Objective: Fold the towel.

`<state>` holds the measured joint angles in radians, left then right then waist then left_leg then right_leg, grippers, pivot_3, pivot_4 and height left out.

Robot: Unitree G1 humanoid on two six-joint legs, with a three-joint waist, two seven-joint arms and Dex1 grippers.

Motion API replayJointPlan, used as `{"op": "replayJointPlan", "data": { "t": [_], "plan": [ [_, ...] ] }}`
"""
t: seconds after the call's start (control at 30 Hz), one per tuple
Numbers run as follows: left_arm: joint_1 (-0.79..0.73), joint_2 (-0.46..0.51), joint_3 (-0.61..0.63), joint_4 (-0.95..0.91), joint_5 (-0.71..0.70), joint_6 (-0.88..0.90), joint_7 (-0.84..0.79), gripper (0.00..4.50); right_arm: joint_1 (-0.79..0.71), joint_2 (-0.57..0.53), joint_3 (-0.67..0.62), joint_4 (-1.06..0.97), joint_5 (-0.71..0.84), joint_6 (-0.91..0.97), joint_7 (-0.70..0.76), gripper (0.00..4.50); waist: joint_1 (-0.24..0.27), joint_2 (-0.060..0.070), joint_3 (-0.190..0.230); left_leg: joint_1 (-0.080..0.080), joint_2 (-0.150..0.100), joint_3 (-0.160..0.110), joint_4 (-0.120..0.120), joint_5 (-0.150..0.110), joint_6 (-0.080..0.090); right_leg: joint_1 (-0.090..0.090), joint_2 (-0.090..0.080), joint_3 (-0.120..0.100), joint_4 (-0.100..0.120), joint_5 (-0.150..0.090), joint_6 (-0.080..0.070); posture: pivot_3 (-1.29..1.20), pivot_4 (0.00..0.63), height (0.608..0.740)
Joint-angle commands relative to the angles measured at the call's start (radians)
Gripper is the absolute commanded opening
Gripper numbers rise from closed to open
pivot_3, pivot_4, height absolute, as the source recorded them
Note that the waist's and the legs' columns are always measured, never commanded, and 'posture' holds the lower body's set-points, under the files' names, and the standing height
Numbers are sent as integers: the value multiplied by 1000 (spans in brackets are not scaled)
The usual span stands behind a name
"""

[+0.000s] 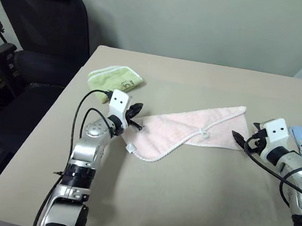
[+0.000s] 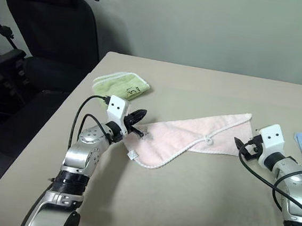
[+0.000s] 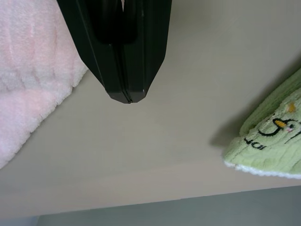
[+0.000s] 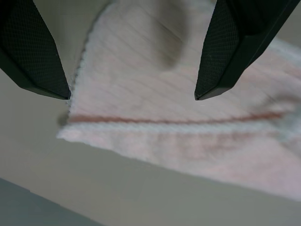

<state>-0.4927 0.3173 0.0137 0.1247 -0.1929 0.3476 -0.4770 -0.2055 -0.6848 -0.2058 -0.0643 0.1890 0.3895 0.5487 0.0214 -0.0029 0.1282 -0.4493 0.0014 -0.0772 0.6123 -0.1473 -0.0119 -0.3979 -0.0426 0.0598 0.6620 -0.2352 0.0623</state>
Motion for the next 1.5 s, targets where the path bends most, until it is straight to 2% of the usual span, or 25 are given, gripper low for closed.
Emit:
{"op": "replayJointPlan", "data": {
  "t": [0.03,0.27,0.4,0.47,0.63,0.8,1.07,1.37,1.5],
  "plan": [
    [0,32,-3,-65,5,-9,-26,0,-47,-35,19,36,-52,-76,6,4459,-2,0,0,0,0,0,0,0,0,-1,0,0,0,1,1,0,150,740],
    [31,71,-26,-86,6,-16,-80,0,-88,-67,60,107,-123,-163,16,4459,2,0,0,-2,0,0,0,-3,1,-1,0,-1,0,0,3,0,150,740],
    [48,94,-78,-118,13,-15,-144,0,-293,-155,263,355,-384,-386,-1,4459,-3,1,0,-2,0,0,2,-5,1,-3,-2,0,0,1,2,0,150,740],
    [51,91,-80,-125,5,-13,-150,0,-360,-159,311,456,-438,-459,-18,4459,-5,1,0,-2,0,0,2,-6,3,-3,-5,-1,0,2,3,0,150,740],
    [58,90,-96,-130,25,-16,-146,0,-637,-146,502,822,-686,-636,-120,4459,-8,2,0,-2,1,0,1,-9,3,-5,-7,-4,1,3,1,0,150,740],
    [72,91,-85,-142,29,-16,-132,0,-792,-126,633,1064,-829,-767,-181,4459,-7,2,0,-4,1,1,1,-10,4,-7,-10,-6,1,3,0,0,150,740],
    [108,102,-71,-176,24,-9,-116,0,-890,-132,688,1210,-897,-863,-202,4459,-8,3,0,-4,1,2,1,-11,4,-7,-12,-6,1,3,-3,0,150,740],
    [118,107,-66,-191,23,0,-106,0,-932,-178,704,1233,-928,-918,-163,4459,-9,3,0,-4,1,2,1,-12,2,-8,-12,-6,2,2,-6,0,150,740],
    [106,101,-74,-177,26,-4,-107,0,-945,-163,730,1259,-967,-915,-204,4459,-9,3,0,-4,1,2,1,-12,2,-8,-12,-6,2,2,-6,0,150,740]
  ]
}}
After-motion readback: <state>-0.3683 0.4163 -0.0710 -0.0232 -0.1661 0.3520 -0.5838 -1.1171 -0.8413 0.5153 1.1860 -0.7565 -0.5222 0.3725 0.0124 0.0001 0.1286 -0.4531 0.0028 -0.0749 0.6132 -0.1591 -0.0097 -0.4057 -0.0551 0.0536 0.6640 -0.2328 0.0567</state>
